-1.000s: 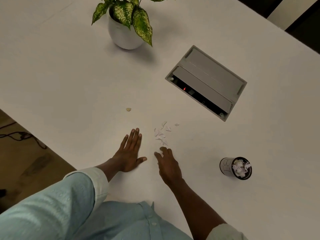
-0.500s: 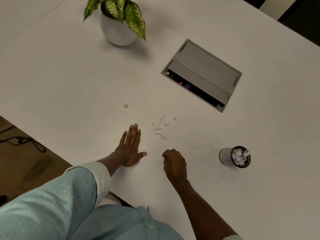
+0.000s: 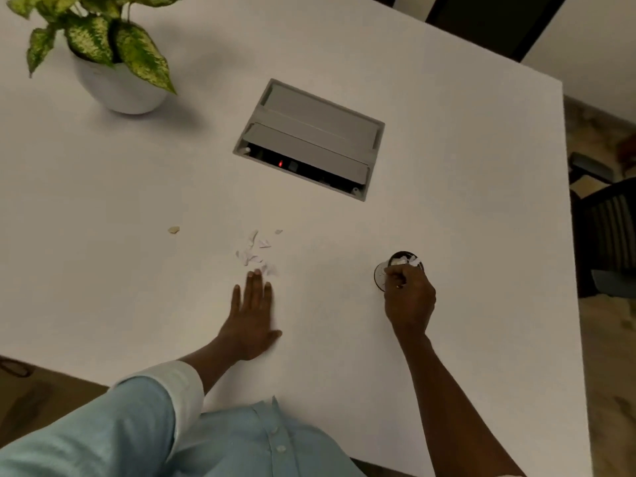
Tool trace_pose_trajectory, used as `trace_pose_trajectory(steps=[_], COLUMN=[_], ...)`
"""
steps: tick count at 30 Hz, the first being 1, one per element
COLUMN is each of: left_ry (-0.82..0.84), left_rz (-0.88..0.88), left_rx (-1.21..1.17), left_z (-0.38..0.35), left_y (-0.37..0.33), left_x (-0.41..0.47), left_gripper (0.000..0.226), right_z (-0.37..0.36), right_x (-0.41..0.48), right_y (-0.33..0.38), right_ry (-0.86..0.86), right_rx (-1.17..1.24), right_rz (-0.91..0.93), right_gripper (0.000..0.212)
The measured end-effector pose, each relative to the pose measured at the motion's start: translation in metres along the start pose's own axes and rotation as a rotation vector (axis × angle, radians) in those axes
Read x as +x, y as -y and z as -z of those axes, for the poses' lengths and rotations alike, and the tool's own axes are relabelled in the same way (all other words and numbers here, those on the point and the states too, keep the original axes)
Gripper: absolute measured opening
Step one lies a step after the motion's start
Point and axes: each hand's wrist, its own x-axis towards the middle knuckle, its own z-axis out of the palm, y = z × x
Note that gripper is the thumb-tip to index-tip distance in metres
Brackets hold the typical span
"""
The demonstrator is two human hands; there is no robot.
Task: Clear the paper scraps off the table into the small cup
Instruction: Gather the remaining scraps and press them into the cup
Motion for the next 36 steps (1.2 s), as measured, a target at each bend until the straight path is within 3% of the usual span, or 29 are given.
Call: trace_pose_trajectory(steps=[3, 6, 14, 22, 28, 32, 36], left_ry=[0.067, 0.117, 0.121, 0.143, 0.169, 0.050, -0.087], left_rz=[-0.102, -0.088, -0.117, -0.124, -0.166, -0.120, 0.026], left_rx=[0.105, 0.160, 0.206, 0.249, 0.161, -0.021, -0.102], left_z=[-0.005, -0.005, 0.003, 0.013, 0.037, 0.060, 0.077], left_y=[-0.036, -0.054, -0.047, -0.049, -0.029, -0.009, 0.010], left_x=[0.006, 0.012, 0.007, 0.005, 0.012, 0.013, 0.013], left_gripper=[0.112, 0.116, 0.124, 0.122, 0.081, 0.039, 0.026], right_z=[0.014, 0.022, 0.019, 0.008, -0.022, -0.053, -0.082], right_x=[0.013, 0.024, 0.038, 0.024, -0.002, -0.018, -0.026], right_y=[-0.010, -0.017, -0.034, -0.017, 0.013, 0.029, 0.036], right_ry=[-0.021, -0.030, 0.038, -0.055, 0.095, 0.244, 0.447], right_rx=[-0.051, -0.082, -0.133, -0.051, 0.056, 0.043, -0.041], right_rz=[-0.018, -0.035, -0.028, 0.048, 0.223, 0.264, 0.272], right_gripper=[0.012, 0.013, 0.016, 0.016, 0.024, 0.023, 0.018])
